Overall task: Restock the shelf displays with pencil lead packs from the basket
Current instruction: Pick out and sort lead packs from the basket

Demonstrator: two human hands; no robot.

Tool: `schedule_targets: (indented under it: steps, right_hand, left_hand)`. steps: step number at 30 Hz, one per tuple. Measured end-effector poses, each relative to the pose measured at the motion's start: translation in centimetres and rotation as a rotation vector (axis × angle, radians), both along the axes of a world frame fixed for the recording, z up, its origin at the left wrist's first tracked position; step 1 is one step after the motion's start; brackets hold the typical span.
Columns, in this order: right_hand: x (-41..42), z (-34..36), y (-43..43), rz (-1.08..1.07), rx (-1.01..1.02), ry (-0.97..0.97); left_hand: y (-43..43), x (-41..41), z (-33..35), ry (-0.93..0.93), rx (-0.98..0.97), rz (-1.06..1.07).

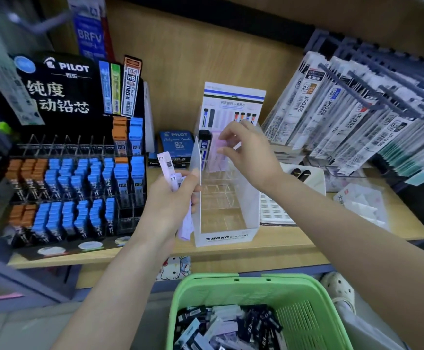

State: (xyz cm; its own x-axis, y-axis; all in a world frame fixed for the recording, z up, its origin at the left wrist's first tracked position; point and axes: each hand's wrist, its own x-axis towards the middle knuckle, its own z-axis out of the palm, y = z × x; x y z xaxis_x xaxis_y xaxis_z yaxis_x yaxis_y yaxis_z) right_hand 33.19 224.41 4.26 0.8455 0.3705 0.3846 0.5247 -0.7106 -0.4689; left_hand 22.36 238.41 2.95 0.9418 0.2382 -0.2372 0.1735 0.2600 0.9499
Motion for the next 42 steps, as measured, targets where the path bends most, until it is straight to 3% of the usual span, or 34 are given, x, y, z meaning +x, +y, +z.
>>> schedule_targets:
  steps: [6,9,12,16,21,30,39,42]
  right_hand:
    - [-0.3,0.6,0.7,-0.087,-0.177,-0.058]
    - [-2.1,0.9,1.3,-0.115,-0.032,-0.017]
    - [-5.5,1.1,2.0,-0.067,0.188,0.282]
    - [-10.2,0.3,2.8,0.058,0.270,0.819]
    - [-11.1,0.2,2.4,0.022,0.461,0.993]
    - [-11.9,-0.2,0.5,-0.006,0.429,0.882]
    - [-11.8,0.5,-2.3,-0.034,0.379,0.706]
    - [-11.6,0.7,-2.9,-0.002,0.221,0.599]
  left_hand:
    - [0.0,0.1,0.4,0.037,-0.079,0.038]
    - [0.2,0.1,0.6,0.072,-0.190,0.085]
    - [0.2,0.1,0.8,0.070,-0.275,0.134]
    - [-0.2,-0.1,1.1,0.073,-0.331,0.155]
    - [-0.9,-0.2,0.9,0.042,-0.220,0.117]
    - [-1.9,-1.0,0.5,0.045,-0.029,-0.156]
    - [-2.2,-1.1,0.5,-0.057,-0.030,-0.207]
    - [-2.4,-1.3,0.6,-0.072,0.003,-0.215]
